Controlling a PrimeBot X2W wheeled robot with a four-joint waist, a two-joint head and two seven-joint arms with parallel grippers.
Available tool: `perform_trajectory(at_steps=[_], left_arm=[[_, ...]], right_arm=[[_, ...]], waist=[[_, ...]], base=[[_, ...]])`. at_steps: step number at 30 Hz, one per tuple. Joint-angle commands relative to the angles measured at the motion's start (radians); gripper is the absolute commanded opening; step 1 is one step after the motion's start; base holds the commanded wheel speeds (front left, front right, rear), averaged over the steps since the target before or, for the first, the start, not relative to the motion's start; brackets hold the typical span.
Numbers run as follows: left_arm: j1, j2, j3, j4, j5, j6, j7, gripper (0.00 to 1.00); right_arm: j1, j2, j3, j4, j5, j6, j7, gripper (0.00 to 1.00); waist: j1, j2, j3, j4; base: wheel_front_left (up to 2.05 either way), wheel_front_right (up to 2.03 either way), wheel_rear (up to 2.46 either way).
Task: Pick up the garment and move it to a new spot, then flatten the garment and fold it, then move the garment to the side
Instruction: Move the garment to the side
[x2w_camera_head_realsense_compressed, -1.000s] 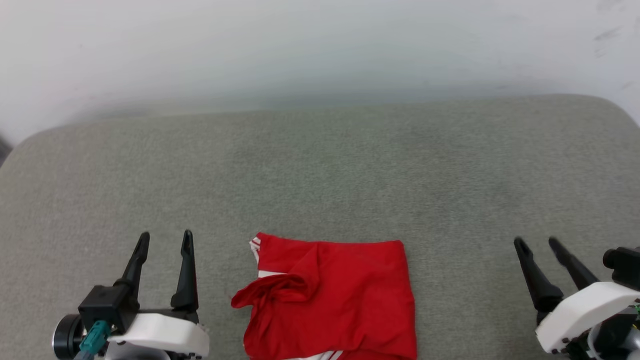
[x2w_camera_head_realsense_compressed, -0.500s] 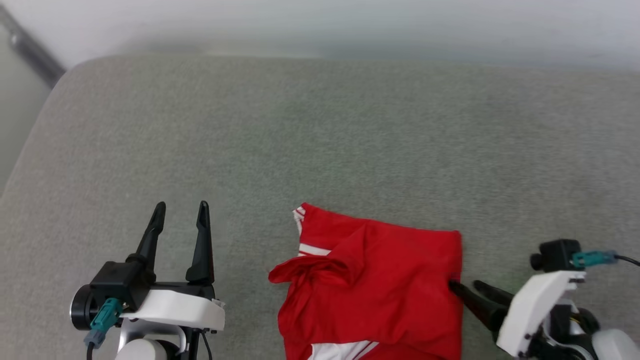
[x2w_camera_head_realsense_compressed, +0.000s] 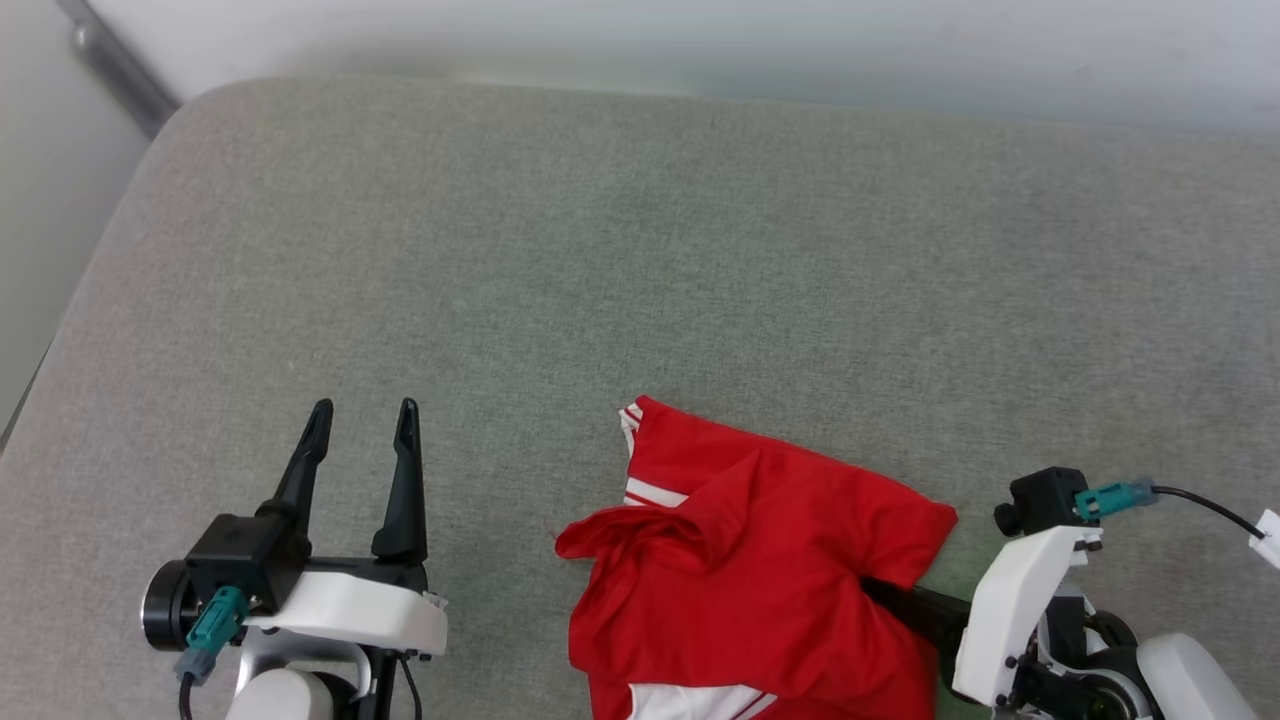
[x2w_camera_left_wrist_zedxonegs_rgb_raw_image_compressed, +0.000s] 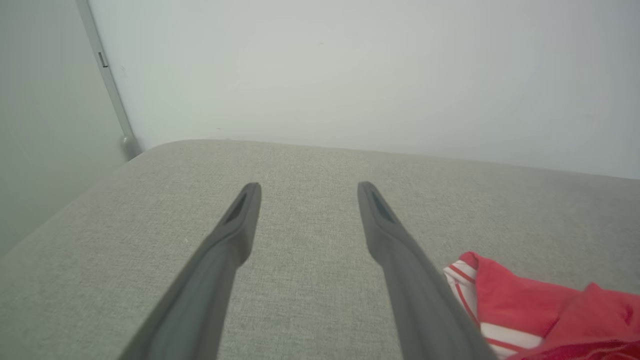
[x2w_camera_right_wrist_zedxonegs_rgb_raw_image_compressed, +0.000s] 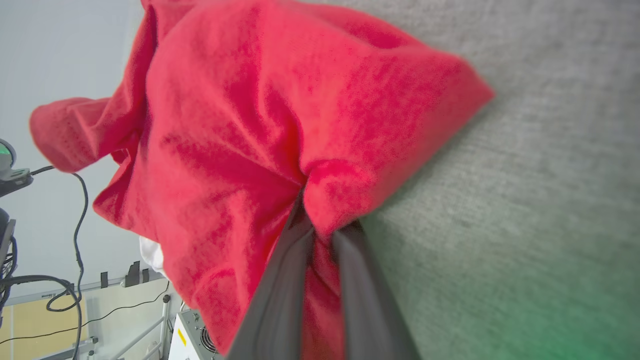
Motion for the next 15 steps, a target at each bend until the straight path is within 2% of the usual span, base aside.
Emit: perform_trajectory(at_steps=[1, 5, 9, 15], left_arm=[[0.01, -0.002, 0.007, 0.002, 0.011, -0.006, -0.002, 1.0], [0.029, 0.004, 0.014, 0.01, 0.028, -0.005, -0.002, 1.0], [0.068, 0.009, 0.025, 0.003, 0.037, -0.002, -0.002, 1.0], [0.091, 0.012, 0.017, -0.022, 0.043, -0.005, -0.002, 1.0]], right_arm=[[-0.006, -0.007, 0.017, -0.004, -0.002, -0.001, -0.006, 0.0], [-0.024, -0.032, 0.045, -0.027, -0.037, -0.001, -0.017, 0.0], [-0.043, -0.093, 0.092, -0.053, -0.132, -0.001, 0.009, 0.0], [-0.086, -0.172, 0.102, -0.11, -0.193, -0.001, 0.086, 0.0]], waist=[[-0.0001, 0.0, -0.023, -0.017], [-0.0001, 0.0, -0.066, -0.047], [-0.0001, 0.0, -0.135, -0.132], [-0.0001, 0.0, -0.157, -0.271]], base=[[0.0, 0.0, 0.0], [0.0, 0.0, 0.0], [0.0, 0.0, 0.0], [0.0, 0.0, 0.0]])
